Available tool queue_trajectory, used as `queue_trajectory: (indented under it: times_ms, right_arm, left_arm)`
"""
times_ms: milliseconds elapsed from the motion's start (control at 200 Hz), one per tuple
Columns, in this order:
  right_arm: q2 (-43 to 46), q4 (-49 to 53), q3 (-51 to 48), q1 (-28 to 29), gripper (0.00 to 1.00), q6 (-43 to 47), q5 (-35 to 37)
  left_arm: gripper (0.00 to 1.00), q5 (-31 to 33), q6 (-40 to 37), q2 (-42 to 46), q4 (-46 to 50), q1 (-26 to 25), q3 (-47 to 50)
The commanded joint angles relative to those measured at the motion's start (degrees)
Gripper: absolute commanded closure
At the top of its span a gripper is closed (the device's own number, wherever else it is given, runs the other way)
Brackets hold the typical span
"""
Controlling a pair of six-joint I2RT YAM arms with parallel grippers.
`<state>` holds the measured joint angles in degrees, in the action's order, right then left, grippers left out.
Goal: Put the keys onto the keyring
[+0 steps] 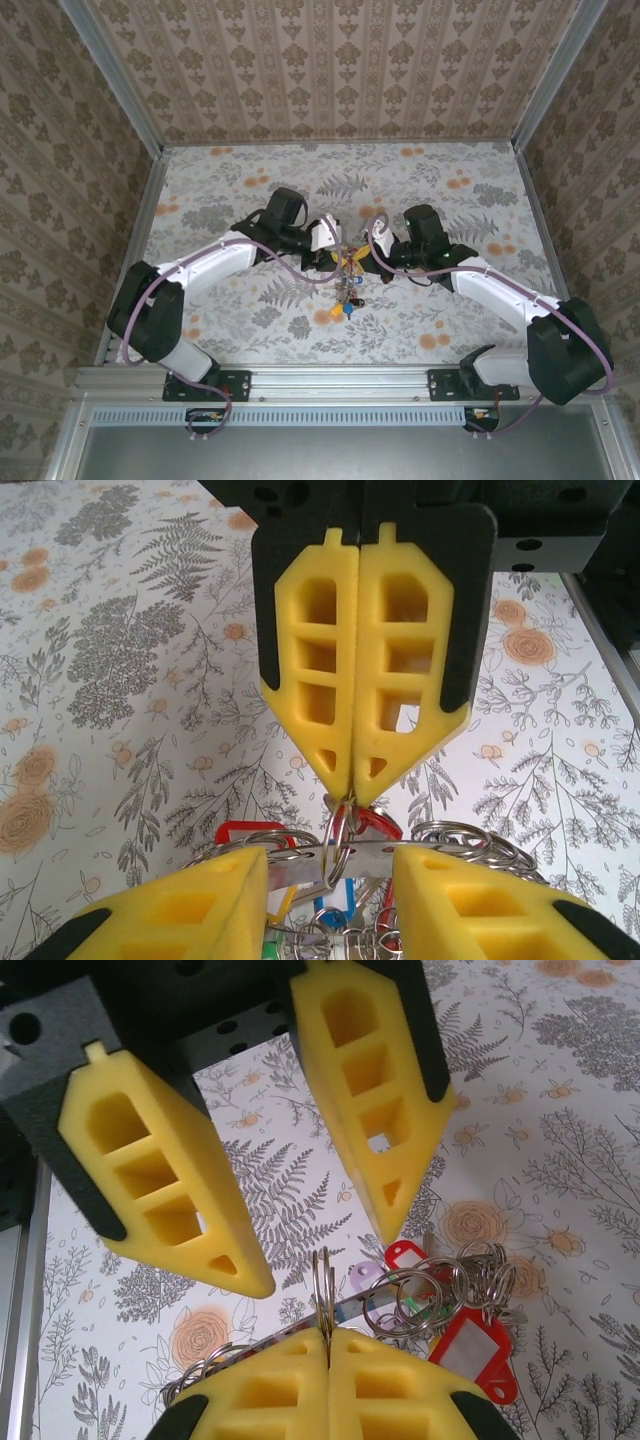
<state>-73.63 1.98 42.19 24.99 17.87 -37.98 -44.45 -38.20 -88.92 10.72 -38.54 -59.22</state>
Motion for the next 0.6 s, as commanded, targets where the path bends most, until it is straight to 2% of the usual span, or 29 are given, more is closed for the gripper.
queue_trajectory:
  times_ms: [0, 235, 340, 420, 595]
  right_arm:
    - [0.2, 0.9, 2.4, -0.1, 1.00, 1.2, -2.4]
    - [0.3, 0.0, 2.3, 0.0, 1.00, 1.3, -3.0]
    - [0.5, -0.3, 2.3, 0.1, 1.00, 1.2, -3.0]
    - [0.5, -0.2, 2.2, 0.1, 1.00, 1.2, -2.8]
    - [0.6, 0.2, 0.4, -0.1, 0.99, -0.8, 0.7]
  left_arm:
    - [0.63, -0.9, -3.1, -1.6, 4.0, -0.1, -2.6]
    - [0.65, -0.5, -5.0, -3.1, 7.5, -0.6, -4.0]
    - [0.77, -0.5, -5.6, -3.6, 9.1, -0.9, -4.8]
    - [1.00, -0.1, -5.5, -3.2, 8.3, -0.9, -4.3]
    - [1.00, 0.2, -1.5, -1.8, 1.9, -0.1, -1.6]
